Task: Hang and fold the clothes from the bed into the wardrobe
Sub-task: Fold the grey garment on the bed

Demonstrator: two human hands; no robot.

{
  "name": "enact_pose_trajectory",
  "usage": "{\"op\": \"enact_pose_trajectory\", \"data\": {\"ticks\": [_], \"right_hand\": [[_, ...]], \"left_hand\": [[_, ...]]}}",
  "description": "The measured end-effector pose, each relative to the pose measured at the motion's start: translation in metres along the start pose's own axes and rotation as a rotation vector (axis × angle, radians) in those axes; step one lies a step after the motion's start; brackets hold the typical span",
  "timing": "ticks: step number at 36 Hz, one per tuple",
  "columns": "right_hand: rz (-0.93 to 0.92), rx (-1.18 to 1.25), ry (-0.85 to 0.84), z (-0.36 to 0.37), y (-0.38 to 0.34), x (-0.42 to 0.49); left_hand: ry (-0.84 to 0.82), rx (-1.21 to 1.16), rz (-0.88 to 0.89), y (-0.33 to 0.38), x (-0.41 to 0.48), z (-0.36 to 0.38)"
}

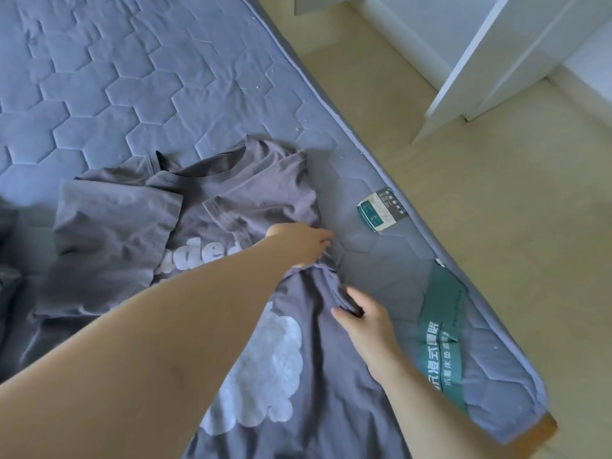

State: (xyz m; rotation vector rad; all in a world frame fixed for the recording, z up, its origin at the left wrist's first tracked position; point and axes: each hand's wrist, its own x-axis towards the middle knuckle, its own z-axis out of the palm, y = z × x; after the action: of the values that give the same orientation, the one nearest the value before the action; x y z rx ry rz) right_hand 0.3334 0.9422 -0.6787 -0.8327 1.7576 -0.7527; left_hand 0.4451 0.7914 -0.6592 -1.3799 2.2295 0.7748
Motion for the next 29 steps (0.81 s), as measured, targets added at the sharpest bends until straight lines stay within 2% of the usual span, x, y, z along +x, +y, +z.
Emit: {"op": "enact_pose_trajectory", "data": {"ticks": [3,6,12,16,24,29], "right_hand": [[0.013,0.046,-0.056,-0.002,0.001,-0.002],[0.029,0.078,-0.120,-0.006,-0.002,-0.004],[0.005,0.121,-0.268,0.013,-0.022,-0.019],[-0.032,0.127,-0.401,0.044,-0.042,-0.030],[-0.044,0.057,-0.627,0.123,-0.085,-0.056],[-0.023,-0.027,-0.764,0.179,-0.100,-0.076]], "left_hand": [[-0.005,-0.011,-0.049,0.005,0.003,-0.004],[0.130,-0.067,-0.091,0.004,0.003,-0.001],[0.336,-0.539,-0.257,-0.027,-0.009,-0.002],[0.448,-0.771,-0.376,-0.058,-0.030,-0.005],[0.626,-0.941,-0.409,-0.142,-0.090,-0.012],[0.758,-0.967,-0.520,-0.211,-0.133,-0.006]]}}
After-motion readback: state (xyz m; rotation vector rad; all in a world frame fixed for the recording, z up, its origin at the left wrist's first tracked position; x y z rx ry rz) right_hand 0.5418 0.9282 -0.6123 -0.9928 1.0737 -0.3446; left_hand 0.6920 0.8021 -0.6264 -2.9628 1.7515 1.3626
